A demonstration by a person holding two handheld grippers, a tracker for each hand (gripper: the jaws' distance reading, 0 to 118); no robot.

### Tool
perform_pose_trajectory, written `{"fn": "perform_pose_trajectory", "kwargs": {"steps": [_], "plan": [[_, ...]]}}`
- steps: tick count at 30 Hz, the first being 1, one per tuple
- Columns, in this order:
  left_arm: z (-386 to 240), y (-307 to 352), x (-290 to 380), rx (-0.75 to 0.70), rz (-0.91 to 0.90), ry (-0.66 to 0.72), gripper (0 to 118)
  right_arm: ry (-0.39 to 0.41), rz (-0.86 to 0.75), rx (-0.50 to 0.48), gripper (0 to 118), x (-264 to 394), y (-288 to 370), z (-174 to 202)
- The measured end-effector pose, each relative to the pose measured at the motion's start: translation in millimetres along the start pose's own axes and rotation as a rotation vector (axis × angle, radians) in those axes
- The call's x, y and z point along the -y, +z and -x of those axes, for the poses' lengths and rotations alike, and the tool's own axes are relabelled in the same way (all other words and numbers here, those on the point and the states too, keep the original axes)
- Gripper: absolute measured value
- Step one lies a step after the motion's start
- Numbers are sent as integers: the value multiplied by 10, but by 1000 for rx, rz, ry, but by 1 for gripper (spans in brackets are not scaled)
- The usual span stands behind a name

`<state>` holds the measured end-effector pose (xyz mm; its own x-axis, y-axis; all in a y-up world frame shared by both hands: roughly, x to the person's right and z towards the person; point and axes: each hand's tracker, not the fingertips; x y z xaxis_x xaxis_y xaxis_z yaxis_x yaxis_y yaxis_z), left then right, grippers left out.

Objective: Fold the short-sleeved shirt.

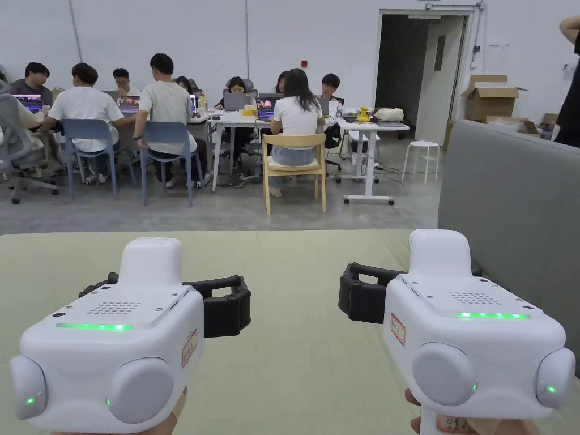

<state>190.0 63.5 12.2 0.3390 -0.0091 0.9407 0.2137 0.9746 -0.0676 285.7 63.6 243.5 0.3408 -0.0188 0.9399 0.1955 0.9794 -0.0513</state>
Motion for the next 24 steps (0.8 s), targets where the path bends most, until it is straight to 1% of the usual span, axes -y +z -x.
{"fn": "perform_pose_trajectory", "kwargs": {"steps": [4, 8, 11, 19, 24], "plan": [[-9, 10, -3, -1, -2, 0, 118, 4, -3, -25, 118, 30, 12, -17], [-21, 16, -11, 2, -6, -2, 118, 28, -1, -15, 118, 36, 17, 29], [-23, 13, -5, 6, -4, -2, 118, 17, -8, -22, 118, 31, 33, 38], [-16, 5, 8, 1, 2, 0, 118, 32, 5, -19, 118, 51, 13, 70], [-21, 1, 26, 3, 6, -1, 118, 18, 20, -32, 118, 74, 2, 61]]}}
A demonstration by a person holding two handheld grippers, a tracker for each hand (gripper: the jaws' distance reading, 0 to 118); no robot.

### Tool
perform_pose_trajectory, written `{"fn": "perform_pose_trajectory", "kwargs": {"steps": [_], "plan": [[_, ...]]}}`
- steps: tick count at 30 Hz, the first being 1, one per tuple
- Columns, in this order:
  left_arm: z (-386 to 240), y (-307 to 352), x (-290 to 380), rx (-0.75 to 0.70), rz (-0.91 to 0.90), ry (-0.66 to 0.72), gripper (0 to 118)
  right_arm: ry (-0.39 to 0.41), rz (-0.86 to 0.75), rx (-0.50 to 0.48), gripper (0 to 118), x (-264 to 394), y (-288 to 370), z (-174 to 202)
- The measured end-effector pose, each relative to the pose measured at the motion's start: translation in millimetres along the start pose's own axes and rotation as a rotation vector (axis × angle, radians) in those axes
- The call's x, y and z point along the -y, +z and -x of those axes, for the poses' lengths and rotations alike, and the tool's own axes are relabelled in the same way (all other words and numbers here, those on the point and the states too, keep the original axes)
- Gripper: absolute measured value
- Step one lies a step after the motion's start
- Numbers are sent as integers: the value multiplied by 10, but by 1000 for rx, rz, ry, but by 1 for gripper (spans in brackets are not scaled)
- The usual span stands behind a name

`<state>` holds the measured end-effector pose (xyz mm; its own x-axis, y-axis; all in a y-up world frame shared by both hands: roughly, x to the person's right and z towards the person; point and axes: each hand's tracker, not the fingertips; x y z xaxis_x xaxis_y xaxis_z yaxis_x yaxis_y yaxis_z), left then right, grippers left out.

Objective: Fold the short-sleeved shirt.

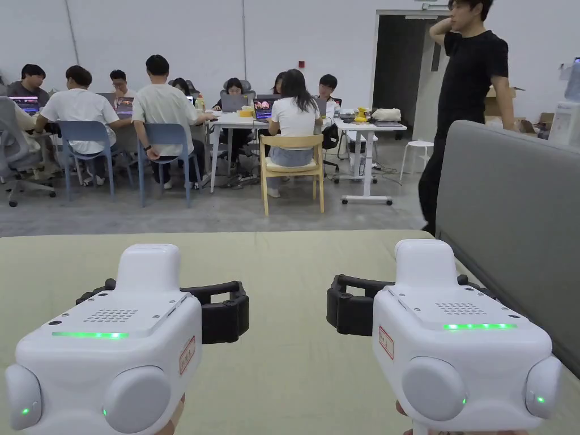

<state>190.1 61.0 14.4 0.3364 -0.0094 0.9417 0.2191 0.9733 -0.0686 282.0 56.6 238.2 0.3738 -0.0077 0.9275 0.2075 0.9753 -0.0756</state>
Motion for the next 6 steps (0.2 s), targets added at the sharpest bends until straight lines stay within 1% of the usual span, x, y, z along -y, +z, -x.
{"fn": "perform_pose_trajectory", "kwargs": {"steps": [6], "plan": [[-4, -17, 28, 3, 11, 3, 118, -16, 8, -17, 118, 9, -6, -42]]}}
